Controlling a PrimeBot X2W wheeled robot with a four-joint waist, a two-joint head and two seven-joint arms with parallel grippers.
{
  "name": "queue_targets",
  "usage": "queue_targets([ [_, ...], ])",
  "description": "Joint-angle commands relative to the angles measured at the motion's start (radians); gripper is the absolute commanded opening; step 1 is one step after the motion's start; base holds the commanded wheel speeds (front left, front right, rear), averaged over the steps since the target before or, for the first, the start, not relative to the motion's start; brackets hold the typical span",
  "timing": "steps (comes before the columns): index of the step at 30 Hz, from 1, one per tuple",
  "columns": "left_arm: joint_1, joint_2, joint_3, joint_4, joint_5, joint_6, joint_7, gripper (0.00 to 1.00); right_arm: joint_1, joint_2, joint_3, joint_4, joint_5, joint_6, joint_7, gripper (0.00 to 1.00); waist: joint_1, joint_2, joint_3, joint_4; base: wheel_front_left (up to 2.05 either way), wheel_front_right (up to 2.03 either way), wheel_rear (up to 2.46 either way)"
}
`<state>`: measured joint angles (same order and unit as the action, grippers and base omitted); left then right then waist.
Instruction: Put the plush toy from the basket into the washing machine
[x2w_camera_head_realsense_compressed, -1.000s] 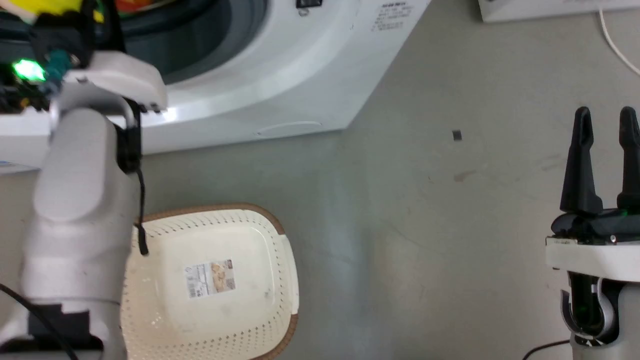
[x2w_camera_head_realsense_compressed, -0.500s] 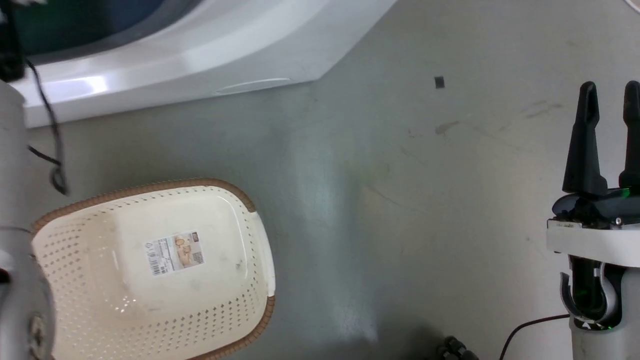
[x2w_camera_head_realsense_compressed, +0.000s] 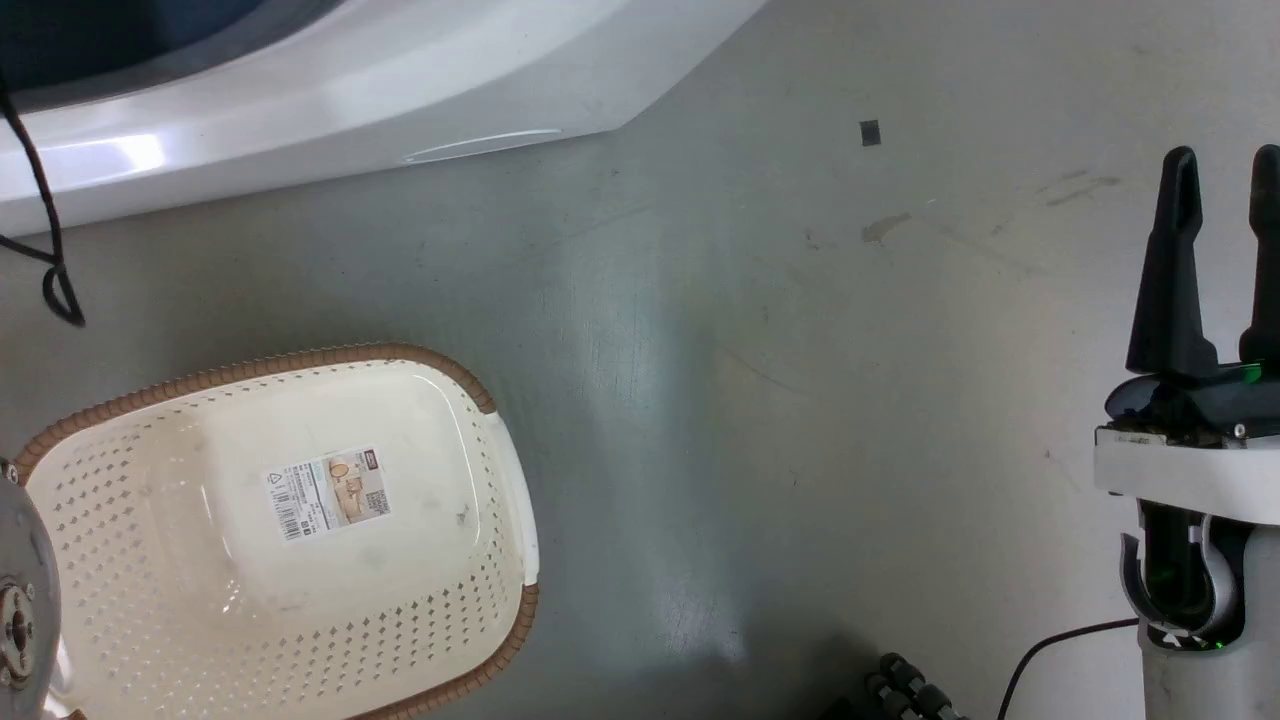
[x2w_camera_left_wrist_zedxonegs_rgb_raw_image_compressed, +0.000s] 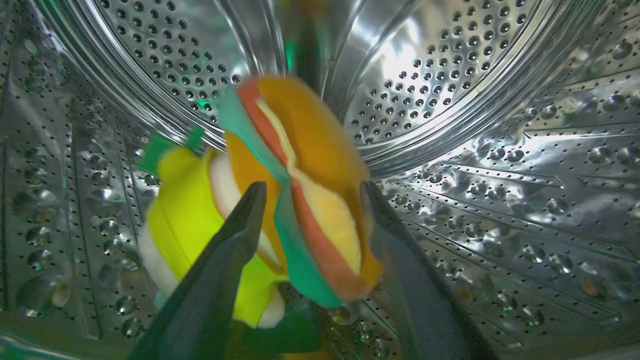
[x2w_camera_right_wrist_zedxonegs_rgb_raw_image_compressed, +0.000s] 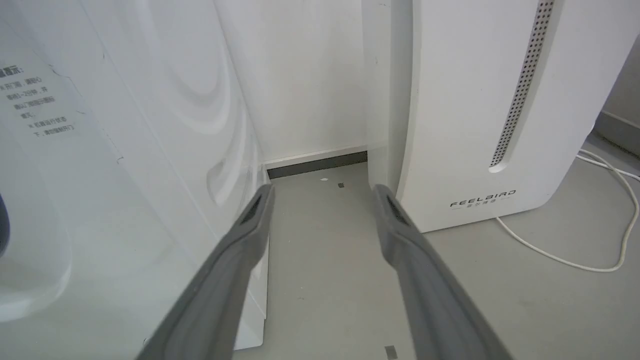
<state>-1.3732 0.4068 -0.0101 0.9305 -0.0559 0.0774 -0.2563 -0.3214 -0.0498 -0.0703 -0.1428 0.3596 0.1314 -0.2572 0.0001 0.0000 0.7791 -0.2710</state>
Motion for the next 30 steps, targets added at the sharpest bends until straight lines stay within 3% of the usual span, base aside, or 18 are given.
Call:
queue_targets([
  [1, -0.009, 0.003, 0.0, 0.001, -0.001, 0.003, -0.005, 1.0, -0.019, 0.0, -0.002, -0.002, 0.006, -0.001, -0.005, 1.0, -0.0001, 0.0, -0.004, 0.004, 0.0, 0.0, 0.0],
  [15, 0.14, -0.057, 0.021, 0.039, -0.06, -0.035, -0.005, 1.0, 0.014, 0.0, -0.001, 0.022, -0.037, -0.001, -0.005, 1.0, -0.0001, 0.0, -0.136, 0.052, 0.0, 0.0, 0.0],
  [22, 0.303, -0.11, 0.042, -0.064, -0.077, -0.042, -0.005, 1.0, 0.051, 0.0, -0.012, 0.032, -0.066, -0.001, -0.005, 1.0, -0.0001, 0.0, -0.237, 0.099, 0.0, 0.0, 0.0],
  [30, 0.5, -0.179, 0.034, -0.207, -0.041, -0.016, -0.005, 1.0, 0.096, 0.0, -0.016, 0.046, -0.095, -0.001, -0.005, 1.0, -0.0001, 0.0, -0.344, 0.155, 0.0, 0.0, 0.0],
])
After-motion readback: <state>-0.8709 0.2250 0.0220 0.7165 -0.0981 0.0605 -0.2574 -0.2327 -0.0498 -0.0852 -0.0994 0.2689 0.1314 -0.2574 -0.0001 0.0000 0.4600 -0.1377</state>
